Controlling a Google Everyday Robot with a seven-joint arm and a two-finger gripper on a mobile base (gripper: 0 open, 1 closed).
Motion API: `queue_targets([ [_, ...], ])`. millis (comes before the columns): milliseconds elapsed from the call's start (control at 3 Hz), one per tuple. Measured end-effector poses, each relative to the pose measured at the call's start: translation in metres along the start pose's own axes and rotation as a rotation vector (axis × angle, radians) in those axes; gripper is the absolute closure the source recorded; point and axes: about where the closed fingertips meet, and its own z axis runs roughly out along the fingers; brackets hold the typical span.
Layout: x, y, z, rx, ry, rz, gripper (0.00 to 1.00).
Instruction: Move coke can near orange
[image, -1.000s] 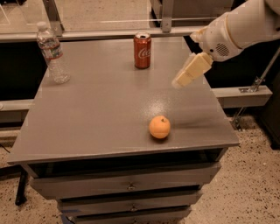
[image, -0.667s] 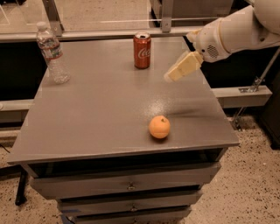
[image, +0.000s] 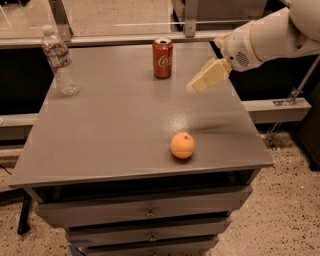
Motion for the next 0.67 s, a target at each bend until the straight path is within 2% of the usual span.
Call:
queue_targets([
  [333, 0.001, -0.003, 0.017, 0.035, -0.061, 0.084, 0.0],
  [667, -0.006, -0.031, 0.042, 0.118, -0.172, 0.173, 0.0],
])
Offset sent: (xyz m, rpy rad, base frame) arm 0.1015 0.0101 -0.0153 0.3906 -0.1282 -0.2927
